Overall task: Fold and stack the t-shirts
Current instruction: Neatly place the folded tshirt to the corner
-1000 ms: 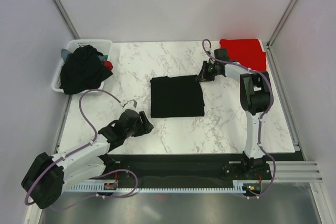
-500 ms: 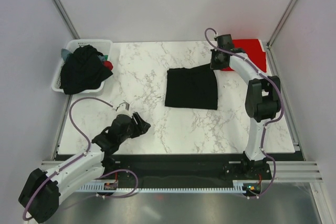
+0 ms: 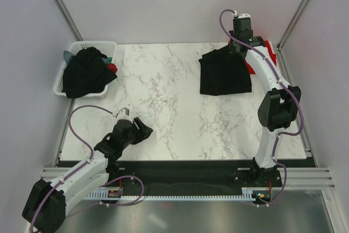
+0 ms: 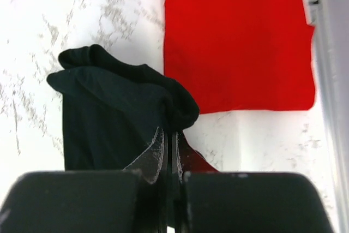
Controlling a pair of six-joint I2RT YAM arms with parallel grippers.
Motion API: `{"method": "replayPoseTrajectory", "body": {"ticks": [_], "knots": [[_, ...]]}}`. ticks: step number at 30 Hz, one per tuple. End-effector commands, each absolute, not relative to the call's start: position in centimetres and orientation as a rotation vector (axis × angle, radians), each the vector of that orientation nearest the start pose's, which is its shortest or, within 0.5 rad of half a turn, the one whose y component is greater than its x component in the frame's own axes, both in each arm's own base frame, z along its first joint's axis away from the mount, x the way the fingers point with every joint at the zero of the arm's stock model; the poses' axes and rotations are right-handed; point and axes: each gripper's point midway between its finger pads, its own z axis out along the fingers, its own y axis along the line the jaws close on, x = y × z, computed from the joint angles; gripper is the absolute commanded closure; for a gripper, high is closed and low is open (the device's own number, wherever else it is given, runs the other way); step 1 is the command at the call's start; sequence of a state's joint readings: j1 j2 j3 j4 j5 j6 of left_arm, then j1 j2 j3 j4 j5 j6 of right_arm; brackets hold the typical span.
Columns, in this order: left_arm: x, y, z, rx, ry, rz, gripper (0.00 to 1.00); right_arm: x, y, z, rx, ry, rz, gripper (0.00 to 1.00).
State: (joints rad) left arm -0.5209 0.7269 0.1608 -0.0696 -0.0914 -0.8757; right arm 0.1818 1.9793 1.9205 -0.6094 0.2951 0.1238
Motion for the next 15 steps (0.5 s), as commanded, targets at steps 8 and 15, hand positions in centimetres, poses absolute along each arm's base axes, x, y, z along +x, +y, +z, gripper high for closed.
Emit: {"method": "replayPoseTrajectory", "body": {"ticks": [8,15], "knots": [[21.7,-14.2,4.3,-0.487,2.219,-0.701,0.36,54.5,1.9,33.5,0.127,1.941,-0.275,1.00],[21.7,-14.1,4.3,-0.491,2.218,-0.701,0.36,55.4,2.1,35.7,0.094,1.881,-0.275,1.00]]}}
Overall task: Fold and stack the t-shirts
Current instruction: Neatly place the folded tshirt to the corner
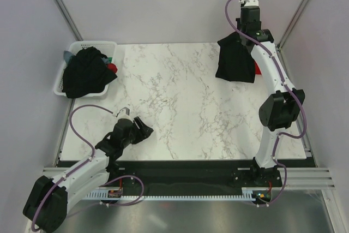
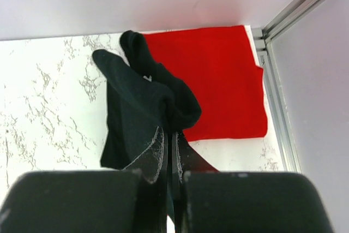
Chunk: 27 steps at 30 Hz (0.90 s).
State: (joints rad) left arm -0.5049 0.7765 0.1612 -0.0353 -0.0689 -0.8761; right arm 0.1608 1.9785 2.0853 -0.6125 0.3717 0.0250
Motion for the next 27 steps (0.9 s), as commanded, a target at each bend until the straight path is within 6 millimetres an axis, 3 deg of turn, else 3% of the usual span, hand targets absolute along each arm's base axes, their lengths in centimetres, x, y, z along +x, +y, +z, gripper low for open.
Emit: {"method": "replayPoseTrajectory", "body": {"ticks": [1,14,27], "knots": [[21.7,-14.1,4.2,-0.488,2.220,-0.700,0.36,55.5,1.9,36.3,0.097,1.860,-0.282,1.00],[22.2,-14.3,4.6,-0.481,2.202,-0.712,0.36,56.3,1.9,39.5,0.042,1.769,-0.293,1.00],[22.4,-14.5,4.4,-0.468,2.218,-0.708,0.37,56.8,1.0,38.9,0.015,1.780,-0.249,1.00]]}}
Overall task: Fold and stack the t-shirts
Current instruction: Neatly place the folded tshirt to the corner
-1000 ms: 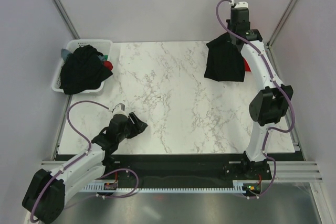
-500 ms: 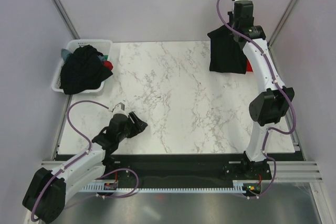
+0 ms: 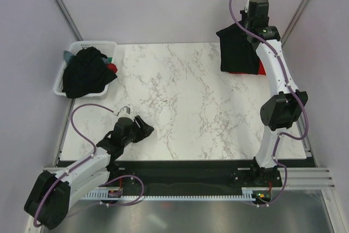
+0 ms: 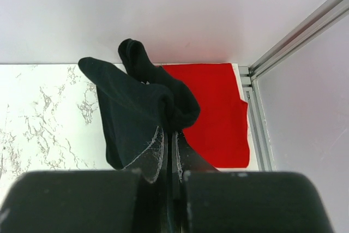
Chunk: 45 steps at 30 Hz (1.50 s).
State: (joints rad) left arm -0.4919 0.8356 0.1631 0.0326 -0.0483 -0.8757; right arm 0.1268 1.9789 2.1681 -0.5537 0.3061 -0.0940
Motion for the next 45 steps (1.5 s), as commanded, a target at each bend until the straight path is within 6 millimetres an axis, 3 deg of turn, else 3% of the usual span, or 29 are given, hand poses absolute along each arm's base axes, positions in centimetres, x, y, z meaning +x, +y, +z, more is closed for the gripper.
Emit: {"method": "replayPoseTrajectory", "body": {"ticks": [1,12,24,25,26,31,32,34,35,37,39,40,42,43,44,45], "knots": [[22.4,-14.5,4.3,-0.468,2.222,-0.707,0.36,56.9,1.0,39.0,0.018,1.777,-0.245,1.00],[22.6,-14.7,4.0,-0.462,2.241,-0.707,0.36,59.1,-0.2,36.8,0.005,1.805,-0.262,1.00],[22.9,-15.1,3.5,-0.448,2.287,-0.689,0.36,63.0,-5.0,32.8,0.066,1.807,-0.344,1.00],[23.1,-15.2,3.6,-0.445,2.288,-0.689,0.36,63.3,-5.6,32.6,0.074,1.801,-0.351,1.00],[23.2,-15.1,3.4,-0.449,2.299,-0.680,0.36,63.7,-7.4,31.6,0.098,1.809,-0.370,1.00],[23.4,-15.2,3.2,-0.443,2.313,-0.671,0.37,66.3,-10.2,30.2,0.120,1.743,-0.387,1.00],[23.4,-15.2,3.1,-0.443,2.315,-0.670,0.36,67.0,-11.8,28.3,0.144,1.757,-0.392,1.00],[23.5,-15.2,3.1,-0.441,2.316,-0.667,0.37,67.9,-13.5,27.4,0.203,1.712,-0.388,1.00],[23.6,-15.1,3.2,-0.443,2.314,-0.667,0.37,68.5,-15.1,24.7,0.243,1.734,-0.408,1.00],[23.6,-15.1,3.2,-0.444,2.313,-0.665,0.37,68.3,-17.5,22.9,0.340,1.739,-0.450,0.77],[23.7,-15.1,3.3,-0.443,2.306,-0.669,0.37,67.3,-19.0,21.0,0.459,1.769,-0.441,0.35],[23.3,-15.4,3.3,-0.431,2.311,-0.697,0.37,66.5,-19.8,21.2,0.506,1.759,-0.483,0.30],[23.4,-15.4,3.4,-0.433,2.306,-0.698,0.37,65.4,-19.5,24.5,0.544,1.701,-0.485,0.24],[23.4,-15.4,3.5,-0.432,2.302,-0.703,0.37,64.8,-19.3,24.6,0.556,1.702,-0.489,0.21],[23.4,-15.4,3.5,-0.429,2.299,-0.704,0.37,63.8,-19.1,28.1,0.579,1.641,-0.491,0.16],[23.4,-15.4,3.6,-0.425,2.297,-0.708,0.37,63.2,-18.7,29.2,0.597,1.619,-0.471,0.13]]}}
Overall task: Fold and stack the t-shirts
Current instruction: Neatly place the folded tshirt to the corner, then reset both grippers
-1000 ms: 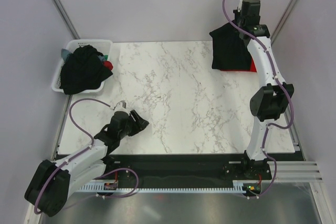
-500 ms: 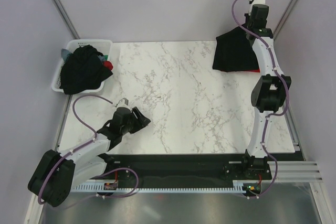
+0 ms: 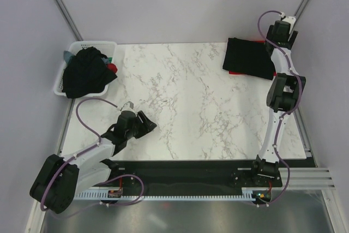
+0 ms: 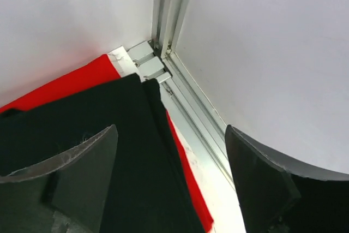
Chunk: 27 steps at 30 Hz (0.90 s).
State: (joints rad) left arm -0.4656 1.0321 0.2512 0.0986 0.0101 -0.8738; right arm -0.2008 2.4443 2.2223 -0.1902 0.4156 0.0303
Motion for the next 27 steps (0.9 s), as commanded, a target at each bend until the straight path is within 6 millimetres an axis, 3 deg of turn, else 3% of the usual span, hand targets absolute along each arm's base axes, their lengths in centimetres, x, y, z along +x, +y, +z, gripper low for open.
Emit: {"method": "replayPoseTrajectory", "body": {"ticks": [1,4,5,6,7,8,9,10,11,12,13,14,15,16,17,18,19,20,21,23,24,26,27], "knots": [[23.4,-15.4,3.6,-0.427,2.297,-0.707,0.37,62.0,-18.2,32.9,0.600,1.561,-0.449,0.12],[23.4,-15.4,3.7,-0.423,2.286,-0.716,0.37,60.5,-14.8,37.1,0.593,1.511,-0.348,0.02],[23.3,-15.4,3.7,-0.423,2.286,-0.716,0.37,59.0,-12.5,40.7,0.573,1.464,-0.290,0.02],[23.4,-15.4,3.8,-0.423,2.281,-0.719,0.37,58.5,-10.6,39.9,0.546,1.502,-0.237,0.02],[23.3,-15.4,3.7,-0.423,2.285,-0.719,0.37,56.4,-8.7,43.1,0.546,1.450,-0.147,0.02],[23.3,-15.4,3.9,-0.420,2.282,-0.725,0.37,55.7,-5.7,43.5,0.514,1.459,-0.067,0.02],[23.3,-15.5,3.8,-0.420,2.283,-0.728,0.37,55.2,-2.7,41.1,0.470,1.524,0.015,0.02],[23.2,-15.5,3.7,-0.417,2.287,-0.729,0.37,52.9,-0.6,43.2,0.468,1.489,0.107,0.02],[23.0,-15.4,3.6,-0.417,2.291,-0.729,0.37,51.7,3.3,42.7,0.432,1.517,0.200,0.02],[23.0,-15.5,3.7,-0.417,2.289,-0.737,0.37,50.8,5.6,39.1,0.408,1.588,0.250,0.02],[22.8,-15.5,3.7,-0.413,2.288,-0.743,0.37,48.3,8.0,40.1,0.361,1.577,0.347,0.02],[22.7,-15.4,3.7,-0.416,2.291,-0.742,0.37,46.6,12.1,39.0,0.334,1.606,0.462,0.02],[22.5,-15.4,3.8,-0.416,2.291,-0.747,0.37,45.1,14.3,34.7,0.302,1.693,0.503,0.02],[22.4,-15.4,3.9,-0.416,2.283,-0.752,0.37,42.8,16.3,34.4,0.255,1.708,0.579,0.02],[22.3,-15.4,4.0,-0.415,2.282,-0.758,0.36,40.3,20.2,32.6,0.184,1.760,0.662,0.02],[22.3,-15.3,4.1,-0.418,2.276,-0.758,0.36,38.4,21.7,28.3,0.148,1.851,0.673,0.02],[22.1,-15.3,4.3,-0.421,2.267,-0.765,0.36,35.5,24.6,27.1,0.064,1.885,0.726,0.02],[22.1,-15.3,4.4,-0.421,2.261,-0.771,0.36,34.1,25.4,25.3,0.055,1.924,0.734,0.02],[22.0,-15.1,4.5,-0.426,2.258,-0.769,0.36,32.1,25.6,21.5,0.042,2.005,0.715,0.02],[21.8,-15.0,4.7,-0.436,2.245,-0.775,0.36,28.9,26.8,19.5,-0.007,2.033,0.728,0.02],[21.8,-14.9,4.7,-0.442,2.242,-0.773,0.36,27.5,26.5,16.9,-0.021,2.067,0.715,0.02],[21.6,-14.8,4.9,-0.447,2.231,-0.782,0.36,25.8,26.4,15.7,-0.047,2.072,0.739,0.02],[21.6,-14.8,5.0,-0.449,2.227,-0.781,0.35,24.9,25.9,14.0,-0.053,2.097,0.734,0.02]]}}
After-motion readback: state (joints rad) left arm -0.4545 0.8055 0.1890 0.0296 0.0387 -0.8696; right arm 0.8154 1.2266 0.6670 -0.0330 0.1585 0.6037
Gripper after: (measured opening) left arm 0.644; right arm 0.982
